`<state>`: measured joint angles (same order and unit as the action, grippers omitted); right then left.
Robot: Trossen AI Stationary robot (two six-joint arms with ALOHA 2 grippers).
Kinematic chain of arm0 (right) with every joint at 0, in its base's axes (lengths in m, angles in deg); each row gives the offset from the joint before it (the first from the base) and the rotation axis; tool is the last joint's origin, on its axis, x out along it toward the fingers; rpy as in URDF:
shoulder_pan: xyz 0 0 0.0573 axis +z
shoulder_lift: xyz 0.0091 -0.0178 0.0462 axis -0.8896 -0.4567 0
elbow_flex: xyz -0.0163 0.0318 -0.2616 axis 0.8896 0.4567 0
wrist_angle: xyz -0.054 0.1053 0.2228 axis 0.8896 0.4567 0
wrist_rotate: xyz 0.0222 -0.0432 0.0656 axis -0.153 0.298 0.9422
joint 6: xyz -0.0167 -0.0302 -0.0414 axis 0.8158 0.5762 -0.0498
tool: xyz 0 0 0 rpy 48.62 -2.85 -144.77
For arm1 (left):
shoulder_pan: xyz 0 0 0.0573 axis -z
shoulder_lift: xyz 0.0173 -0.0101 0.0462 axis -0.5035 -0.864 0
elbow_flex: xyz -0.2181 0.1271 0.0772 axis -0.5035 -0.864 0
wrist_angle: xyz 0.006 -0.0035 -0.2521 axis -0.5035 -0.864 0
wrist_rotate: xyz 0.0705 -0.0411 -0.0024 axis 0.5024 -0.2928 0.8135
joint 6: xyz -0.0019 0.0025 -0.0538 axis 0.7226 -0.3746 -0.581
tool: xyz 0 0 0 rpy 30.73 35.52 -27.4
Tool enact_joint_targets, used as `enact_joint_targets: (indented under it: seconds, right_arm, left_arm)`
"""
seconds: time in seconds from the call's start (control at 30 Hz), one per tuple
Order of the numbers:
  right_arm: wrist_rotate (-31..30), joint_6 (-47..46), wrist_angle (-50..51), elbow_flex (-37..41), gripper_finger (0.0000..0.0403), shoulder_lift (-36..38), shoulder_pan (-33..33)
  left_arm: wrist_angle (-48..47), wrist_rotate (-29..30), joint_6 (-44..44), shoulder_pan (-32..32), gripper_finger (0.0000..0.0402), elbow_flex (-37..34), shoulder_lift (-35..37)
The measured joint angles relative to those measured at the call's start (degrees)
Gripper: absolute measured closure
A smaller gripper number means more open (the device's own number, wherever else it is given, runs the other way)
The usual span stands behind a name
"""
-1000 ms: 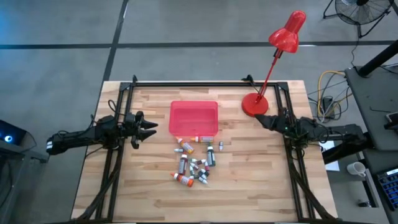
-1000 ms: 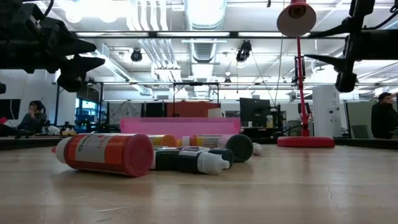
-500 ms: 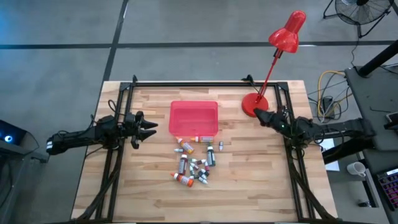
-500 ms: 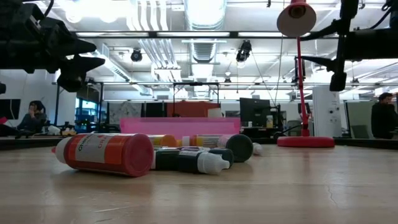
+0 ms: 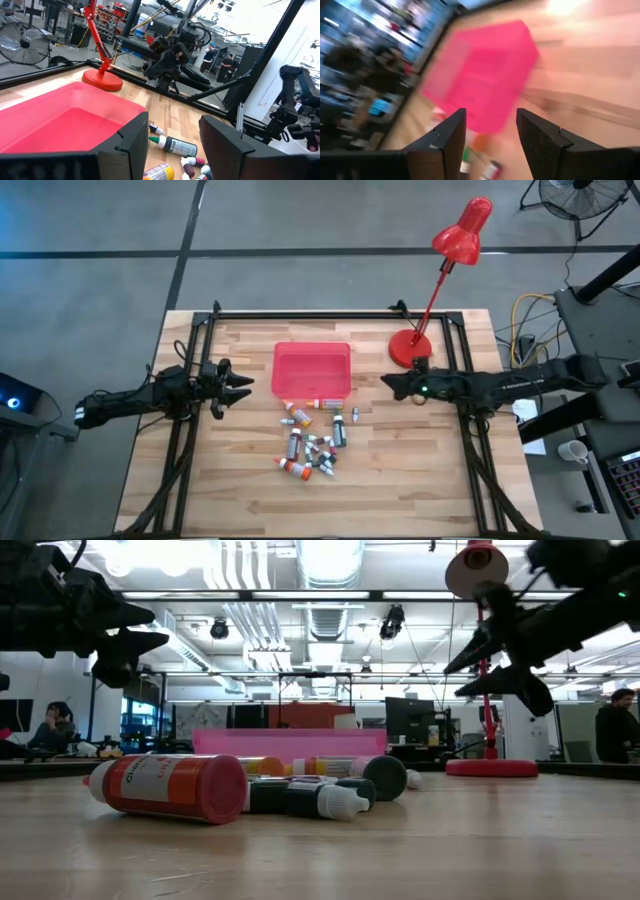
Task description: Pick & Place food coloring
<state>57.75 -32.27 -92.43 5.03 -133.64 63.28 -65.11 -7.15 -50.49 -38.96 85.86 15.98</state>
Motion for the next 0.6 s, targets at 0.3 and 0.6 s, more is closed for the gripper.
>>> enact_joint_targets:
  seconds: [0.3, 0.6]
  right_arm:
    - [14.7, -14.5, 11.5, -13.1, 0.0236, -19.4, 0.0]
    - [23.3, -28.9, 13.6, -23.4, 0.0235, -36.1, 1.5]
  left_arm:
    - [0.0, 0.0, 0.0, 0.0, 0.0252, 0.0, 0.0]
    - [0.0, 0.0, 0.0, 0.0, 0.0252, 0.0, 0.0]
